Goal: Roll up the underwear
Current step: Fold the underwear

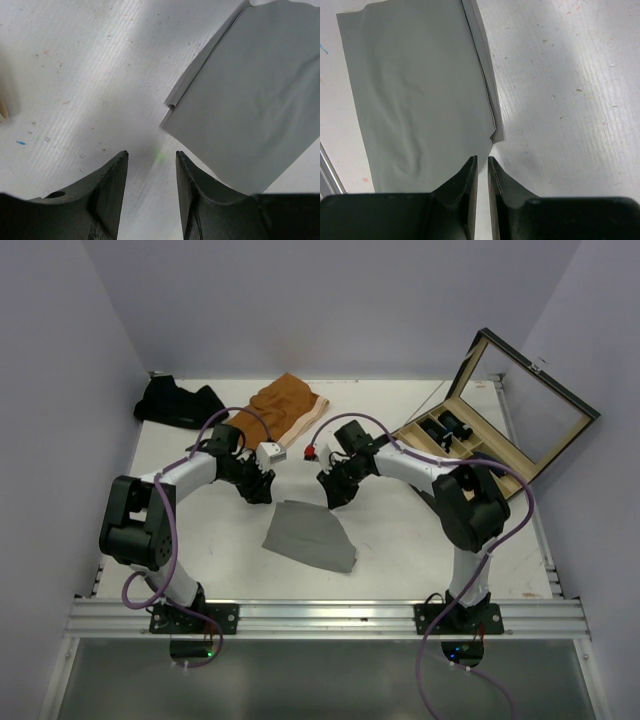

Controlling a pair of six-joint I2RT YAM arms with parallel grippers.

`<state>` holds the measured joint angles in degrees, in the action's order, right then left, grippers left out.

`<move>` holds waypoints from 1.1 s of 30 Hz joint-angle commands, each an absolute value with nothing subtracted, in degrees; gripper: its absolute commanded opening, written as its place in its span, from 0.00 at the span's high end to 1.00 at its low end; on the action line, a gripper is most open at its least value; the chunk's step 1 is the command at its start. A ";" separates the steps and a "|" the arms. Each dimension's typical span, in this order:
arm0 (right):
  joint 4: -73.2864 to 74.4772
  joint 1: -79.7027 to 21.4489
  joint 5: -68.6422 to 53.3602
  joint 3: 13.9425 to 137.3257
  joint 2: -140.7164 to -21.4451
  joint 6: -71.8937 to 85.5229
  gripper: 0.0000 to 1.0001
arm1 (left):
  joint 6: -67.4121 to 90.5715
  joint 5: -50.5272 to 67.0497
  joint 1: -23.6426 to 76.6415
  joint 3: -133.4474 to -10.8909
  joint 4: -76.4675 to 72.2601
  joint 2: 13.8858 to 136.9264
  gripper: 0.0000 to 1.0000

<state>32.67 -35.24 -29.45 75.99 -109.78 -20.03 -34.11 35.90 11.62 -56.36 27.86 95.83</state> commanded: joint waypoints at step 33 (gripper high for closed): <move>33.22 -36.83 -29.88 82.71 -115.32 -19.69 1.00 | -35.86 37.79 11.07 -56.25 26.54 94.13 0.51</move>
<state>33.10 -36.71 -29.19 81.12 -116.14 -19.27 -34.35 35.94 11.62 -56.36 27.88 95.83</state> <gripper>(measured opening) 0.013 0.482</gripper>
